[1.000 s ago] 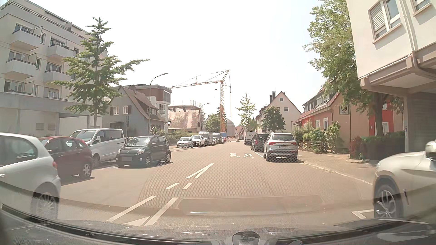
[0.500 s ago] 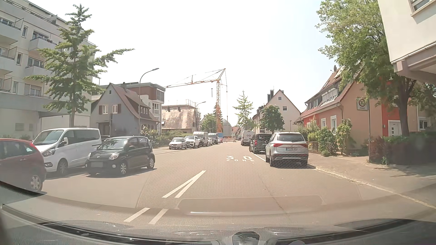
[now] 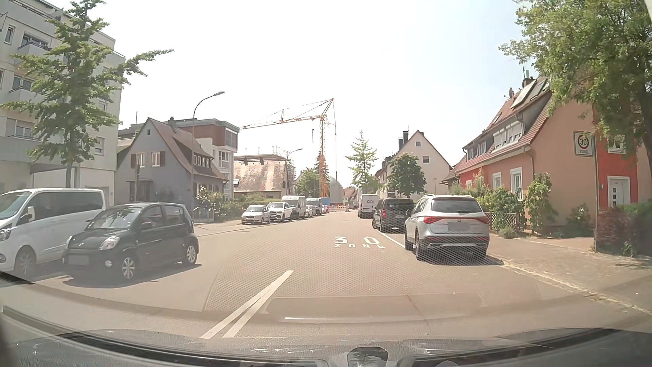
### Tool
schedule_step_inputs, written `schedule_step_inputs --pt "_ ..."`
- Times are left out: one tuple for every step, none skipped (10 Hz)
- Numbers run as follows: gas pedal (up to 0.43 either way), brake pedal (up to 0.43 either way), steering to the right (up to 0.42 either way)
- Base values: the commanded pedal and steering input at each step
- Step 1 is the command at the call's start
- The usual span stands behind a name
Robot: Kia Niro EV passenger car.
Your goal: Follow the waypoints while adhering to traffic rules and regulations
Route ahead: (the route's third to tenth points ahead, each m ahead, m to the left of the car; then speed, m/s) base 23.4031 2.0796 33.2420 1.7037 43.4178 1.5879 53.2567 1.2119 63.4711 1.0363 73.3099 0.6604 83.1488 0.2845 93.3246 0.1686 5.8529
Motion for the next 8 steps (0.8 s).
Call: schedule_step_inputs --pt "0.067 0.000 0.008" --pt "0.067 0.000 0.008" --pt "0.079 0.000 0.005" --pt "0.087 0.000 0.002" --pt "0.098 0.000 0.000" --pt "0.110 0.000 -0.001" --pt "0.118 0.000 -0.001" --pt "0.130 0.000 -0.001"
